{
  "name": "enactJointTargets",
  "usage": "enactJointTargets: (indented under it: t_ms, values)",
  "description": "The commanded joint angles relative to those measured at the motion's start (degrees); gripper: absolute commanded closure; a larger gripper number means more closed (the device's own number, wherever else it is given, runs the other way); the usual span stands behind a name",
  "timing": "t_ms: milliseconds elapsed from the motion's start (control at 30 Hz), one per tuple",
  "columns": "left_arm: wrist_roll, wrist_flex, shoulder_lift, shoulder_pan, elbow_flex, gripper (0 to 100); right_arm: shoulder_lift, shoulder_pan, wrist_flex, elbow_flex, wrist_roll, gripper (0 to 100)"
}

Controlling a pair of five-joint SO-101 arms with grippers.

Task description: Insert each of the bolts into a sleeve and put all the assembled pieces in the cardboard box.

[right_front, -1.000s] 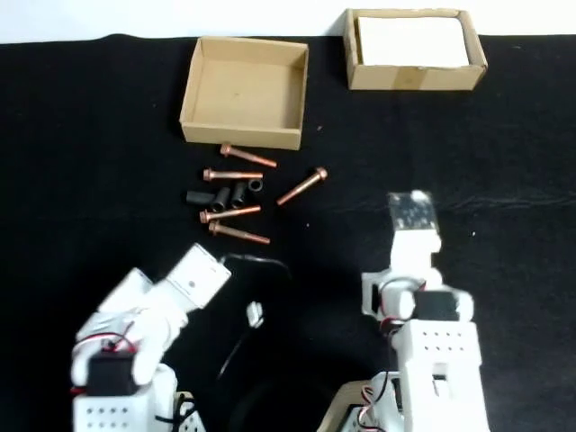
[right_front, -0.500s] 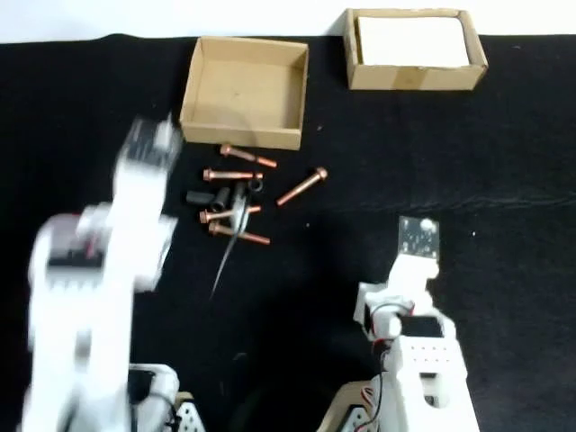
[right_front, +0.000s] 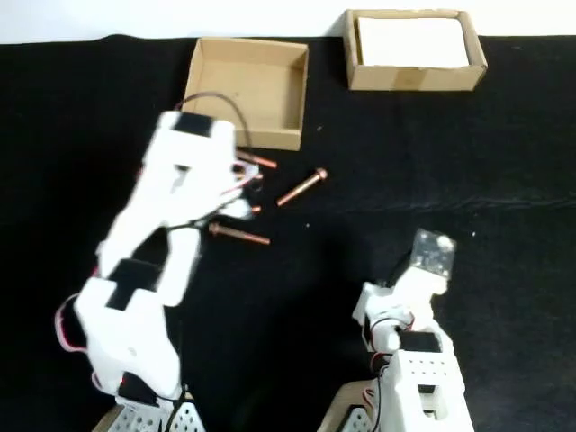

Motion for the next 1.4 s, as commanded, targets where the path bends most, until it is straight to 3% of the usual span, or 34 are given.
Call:
enactJointTargets:
  t_ms: [0,233,633,767,933,1133,1367]
  values:
    - [5.98,0.35,0.31,1.19,-3.21,68,-0.31,1.19,-0.13,0.4,-2.11,99.2]
    - [9.85,-6.42,8.75,-2.68,-3.74,68,-0.31,1.19,-0.13,0.4,-2.2,99.2]
    - [9.58,-6.24,26.42,-4.44,-15.52,69,-0.31,1.19,-0.13,0.4,-2.2,99.2]
    - [9.32,-5.19,30.81,-4.44,-18.77,80,-0.31,1.27,-0.13,0.4,-2.55,99.2]
    - [1.41,-1.93,33.63,-4.53,-24.31,99,-0.31,1.27,-0.13,0.4,-2.55,99.2]
    - [-8.26,0.79,33.63,-4.53,-25.71,99,-0.31,1.27,-0.13,0.4,-2.55,99.2]
    - [-34.02,0.7,33.71,-2.15,-27.21,99,-0.31,1.27,-0.13,0.4,-2.55,99.2]
